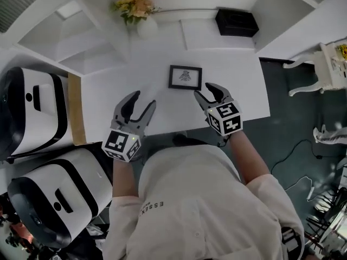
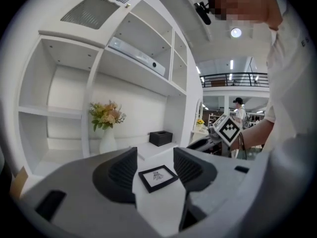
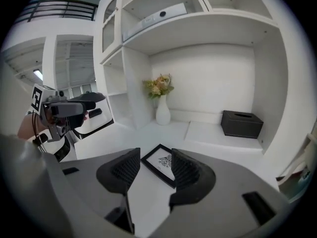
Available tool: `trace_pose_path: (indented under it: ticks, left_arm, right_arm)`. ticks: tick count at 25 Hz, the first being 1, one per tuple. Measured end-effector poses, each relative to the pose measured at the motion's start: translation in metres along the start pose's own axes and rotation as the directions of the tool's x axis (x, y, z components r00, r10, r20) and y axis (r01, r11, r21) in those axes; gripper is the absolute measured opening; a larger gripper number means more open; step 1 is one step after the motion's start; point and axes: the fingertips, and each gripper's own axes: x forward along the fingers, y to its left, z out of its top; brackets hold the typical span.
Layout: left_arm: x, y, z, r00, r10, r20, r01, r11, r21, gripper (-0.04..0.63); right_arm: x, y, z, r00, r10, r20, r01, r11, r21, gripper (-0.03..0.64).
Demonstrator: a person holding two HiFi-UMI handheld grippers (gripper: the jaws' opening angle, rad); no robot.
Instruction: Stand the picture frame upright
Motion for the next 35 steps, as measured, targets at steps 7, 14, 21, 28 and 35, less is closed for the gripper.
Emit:
trace_pose_path:
  ticks: [7,14,21,28,35]
  left_arm:
    - [0.017,0.003,-0.033,0.999,0.026,-0.023,-0.026,1.000,0.001,0.213]
    - [0.015,0.017,-0.062,0.994,0.090,-0.067,-0.093,0.995,-0.044,0.213]
    - [0.012,0.022,-0.074,0.993,0.091,-0.079,-0.097,0.992,-0.078,0.213]
    - [0.008,0.024,-0.070,0.993,0.102,-0.052,-0.107,0.987,-0.118,0.213]
    - [-0.013,0.012,-0.075,0.995,0.073,-0.067,-0.080,0.991,-0.110,0.213]
  right_arm:
    - [0.057,-0.040,-0.044,0.990,-0.005,-0.141,0.004,1.000,-0.002,0.209]
    - [0.096,-0.070,-0.081,0.961,-0.032,-0.276,0.048,0.997,0.053,0.206]
    - [0.118,-0.086,-0.094,0.953,-0.030,-0.301,0.106,0.966,0.238,0.155]
    - [0.117,-0.082,-0.098,0.945,-0.027,-0.327,0.121,0.956,0.269,0.123]
    - [0.104,-0.060,-0.108,0.942,-0.025,-0.334,0.117,0.960,0.256,0.121]
